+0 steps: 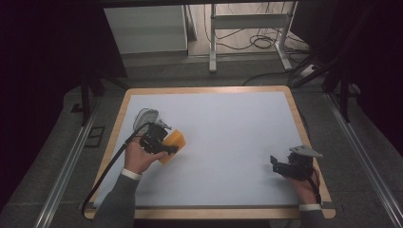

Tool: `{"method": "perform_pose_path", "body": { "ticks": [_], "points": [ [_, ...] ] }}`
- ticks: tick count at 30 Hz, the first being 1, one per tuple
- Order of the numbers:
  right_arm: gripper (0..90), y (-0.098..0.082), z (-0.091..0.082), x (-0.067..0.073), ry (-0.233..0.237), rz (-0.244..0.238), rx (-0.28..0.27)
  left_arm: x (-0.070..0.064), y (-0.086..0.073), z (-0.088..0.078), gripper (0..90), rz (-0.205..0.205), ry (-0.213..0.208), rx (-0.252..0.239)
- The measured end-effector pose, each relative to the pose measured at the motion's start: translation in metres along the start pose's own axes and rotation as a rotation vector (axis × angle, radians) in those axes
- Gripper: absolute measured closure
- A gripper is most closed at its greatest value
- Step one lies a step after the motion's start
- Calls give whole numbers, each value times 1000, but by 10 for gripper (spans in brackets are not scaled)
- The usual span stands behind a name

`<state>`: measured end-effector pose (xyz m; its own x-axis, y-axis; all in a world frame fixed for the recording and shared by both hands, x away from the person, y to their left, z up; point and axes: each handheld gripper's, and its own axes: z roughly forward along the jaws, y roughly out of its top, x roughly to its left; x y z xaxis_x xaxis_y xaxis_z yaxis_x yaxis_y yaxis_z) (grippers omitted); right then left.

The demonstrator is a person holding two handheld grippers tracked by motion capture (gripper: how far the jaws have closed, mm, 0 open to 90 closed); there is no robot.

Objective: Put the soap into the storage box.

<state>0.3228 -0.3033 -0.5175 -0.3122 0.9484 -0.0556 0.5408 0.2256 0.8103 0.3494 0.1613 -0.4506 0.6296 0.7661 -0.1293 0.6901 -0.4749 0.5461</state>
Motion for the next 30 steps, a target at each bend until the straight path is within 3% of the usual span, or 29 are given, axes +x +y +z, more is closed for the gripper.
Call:
{"method": "perform_pose_path", "body": {
  "ticks": [22,30],
  "points": [
    [91,0,0,0,-1,-1,2,18,4,-14,610,-23,32,-13],
    [91,-1,-1,-2,-5,-1,3,27,5,-16,610,-34,26,-15]
  ]
}}
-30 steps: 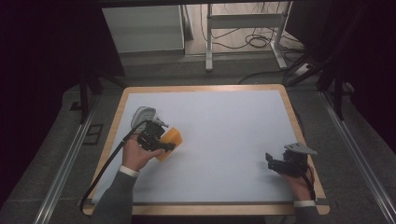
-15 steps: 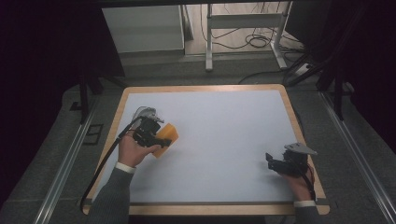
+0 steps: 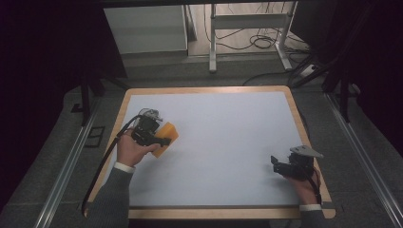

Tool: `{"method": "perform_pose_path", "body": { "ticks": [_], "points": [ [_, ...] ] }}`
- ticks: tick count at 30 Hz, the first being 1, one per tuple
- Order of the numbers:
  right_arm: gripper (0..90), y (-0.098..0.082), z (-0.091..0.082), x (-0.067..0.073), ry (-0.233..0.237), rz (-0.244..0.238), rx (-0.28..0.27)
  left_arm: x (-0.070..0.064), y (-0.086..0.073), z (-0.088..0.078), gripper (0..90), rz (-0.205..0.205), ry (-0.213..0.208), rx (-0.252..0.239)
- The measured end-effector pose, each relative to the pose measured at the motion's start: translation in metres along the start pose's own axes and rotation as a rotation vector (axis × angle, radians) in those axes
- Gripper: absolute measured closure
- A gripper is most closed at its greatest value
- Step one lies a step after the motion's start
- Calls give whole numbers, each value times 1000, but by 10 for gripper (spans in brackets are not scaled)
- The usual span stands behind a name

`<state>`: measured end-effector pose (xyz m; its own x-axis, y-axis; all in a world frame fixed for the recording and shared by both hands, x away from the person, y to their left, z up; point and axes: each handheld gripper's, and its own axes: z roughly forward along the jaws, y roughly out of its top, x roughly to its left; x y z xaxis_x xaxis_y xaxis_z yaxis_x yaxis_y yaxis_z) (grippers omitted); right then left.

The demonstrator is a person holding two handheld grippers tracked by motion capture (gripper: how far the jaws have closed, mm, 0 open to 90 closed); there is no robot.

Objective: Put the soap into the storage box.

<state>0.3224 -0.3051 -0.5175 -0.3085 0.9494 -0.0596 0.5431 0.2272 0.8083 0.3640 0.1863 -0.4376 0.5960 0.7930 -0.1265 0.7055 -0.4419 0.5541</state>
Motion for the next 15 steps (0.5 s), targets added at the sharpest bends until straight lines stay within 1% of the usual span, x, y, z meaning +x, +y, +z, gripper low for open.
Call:
{"method": "perform_pose_path", "body": {
  "ticks": [4,5,6,8,15],
  "points": [
    [92,0,0,0,-1,2,1,5,1,-1,610,-6,1,3],
    [91,0,0,0,-1,3,1,6,1,-1,610,-14,1,-2],
    [91,0,0,0,-2,2,2,7,1,-2,610,-11,-3,1],
    [91,0,0,-1,-3,2,1,9,2,-3,610,-17,-12,-9],
    [92,0,-1,-2,-8,7,0,15,5,-10,610,-19,9,-13]
  ]
}}
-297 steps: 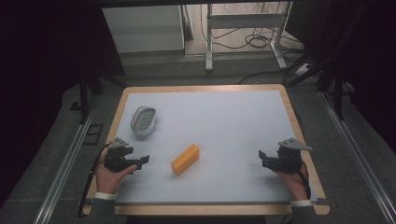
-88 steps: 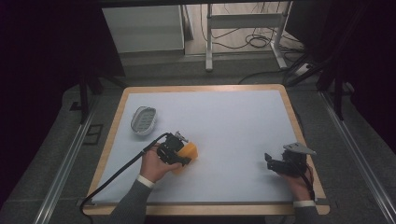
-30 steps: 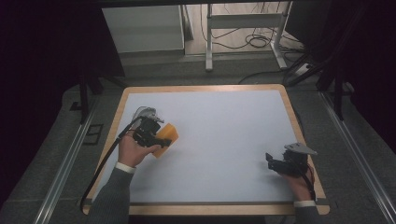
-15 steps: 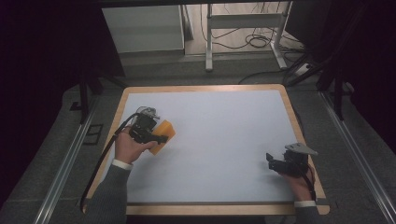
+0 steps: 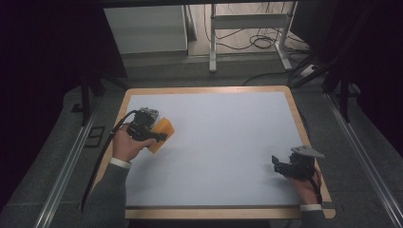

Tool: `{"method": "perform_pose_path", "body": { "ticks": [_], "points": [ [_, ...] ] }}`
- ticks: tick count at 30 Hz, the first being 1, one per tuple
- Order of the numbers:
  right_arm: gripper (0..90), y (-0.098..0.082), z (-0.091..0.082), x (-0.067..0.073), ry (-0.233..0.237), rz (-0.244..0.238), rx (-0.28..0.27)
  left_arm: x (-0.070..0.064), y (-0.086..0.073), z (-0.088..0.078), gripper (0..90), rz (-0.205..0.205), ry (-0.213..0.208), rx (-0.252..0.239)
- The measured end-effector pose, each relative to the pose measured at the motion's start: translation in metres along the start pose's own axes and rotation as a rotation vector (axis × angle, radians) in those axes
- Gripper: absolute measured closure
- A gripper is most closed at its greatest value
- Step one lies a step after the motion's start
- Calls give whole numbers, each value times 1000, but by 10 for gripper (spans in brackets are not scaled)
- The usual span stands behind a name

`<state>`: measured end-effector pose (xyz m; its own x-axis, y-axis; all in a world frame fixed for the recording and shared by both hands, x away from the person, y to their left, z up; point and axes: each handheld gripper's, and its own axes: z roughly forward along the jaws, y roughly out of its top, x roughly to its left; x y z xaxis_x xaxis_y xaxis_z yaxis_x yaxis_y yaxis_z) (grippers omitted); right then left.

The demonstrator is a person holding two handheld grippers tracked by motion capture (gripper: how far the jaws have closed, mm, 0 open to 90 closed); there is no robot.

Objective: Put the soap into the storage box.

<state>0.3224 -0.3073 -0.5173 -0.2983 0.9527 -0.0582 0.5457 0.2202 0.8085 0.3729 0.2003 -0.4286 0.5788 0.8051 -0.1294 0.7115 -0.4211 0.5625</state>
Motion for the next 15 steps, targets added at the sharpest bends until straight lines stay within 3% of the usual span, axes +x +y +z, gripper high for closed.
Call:
{"method": "perform_pose_path", "body": {
  "ticks": [15],
  "points": [
    [92,0,0,0,1,0,-1,8,6,-16,610,-8,26,-23]
  ]
}}
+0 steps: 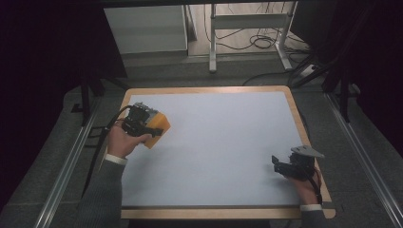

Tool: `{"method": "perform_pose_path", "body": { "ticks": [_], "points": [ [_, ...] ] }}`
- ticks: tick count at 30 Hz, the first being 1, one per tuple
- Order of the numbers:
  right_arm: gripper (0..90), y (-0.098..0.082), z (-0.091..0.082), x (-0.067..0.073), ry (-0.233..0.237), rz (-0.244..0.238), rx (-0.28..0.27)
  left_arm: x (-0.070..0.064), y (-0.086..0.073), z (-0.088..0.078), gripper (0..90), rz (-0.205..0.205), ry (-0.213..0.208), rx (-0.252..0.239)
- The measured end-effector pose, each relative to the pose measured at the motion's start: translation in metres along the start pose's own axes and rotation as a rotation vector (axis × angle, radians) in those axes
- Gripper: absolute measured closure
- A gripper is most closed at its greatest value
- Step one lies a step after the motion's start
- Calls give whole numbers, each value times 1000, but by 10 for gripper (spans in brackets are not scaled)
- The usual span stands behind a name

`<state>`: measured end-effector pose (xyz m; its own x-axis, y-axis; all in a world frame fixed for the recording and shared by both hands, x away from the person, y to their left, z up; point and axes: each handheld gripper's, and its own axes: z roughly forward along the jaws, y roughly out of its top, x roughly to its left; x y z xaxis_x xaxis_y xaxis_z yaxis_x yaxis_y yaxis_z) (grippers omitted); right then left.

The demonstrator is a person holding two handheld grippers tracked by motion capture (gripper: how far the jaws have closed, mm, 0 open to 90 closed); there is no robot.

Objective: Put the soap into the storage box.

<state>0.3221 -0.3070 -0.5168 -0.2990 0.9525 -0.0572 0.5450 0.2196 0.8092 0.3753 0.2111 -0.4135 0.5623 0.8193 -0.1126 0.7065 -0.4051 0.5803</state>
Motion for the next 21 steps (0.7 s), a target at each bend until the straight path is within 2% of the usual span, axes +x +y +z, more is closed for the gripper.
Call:
{"method": "perform_pose_path", "body": {
  "ticks": [21],
  "points": [
    [91,-1,1,0,-1,0,6,16,9,-8,610,-19,40,-7]
  ]
}}
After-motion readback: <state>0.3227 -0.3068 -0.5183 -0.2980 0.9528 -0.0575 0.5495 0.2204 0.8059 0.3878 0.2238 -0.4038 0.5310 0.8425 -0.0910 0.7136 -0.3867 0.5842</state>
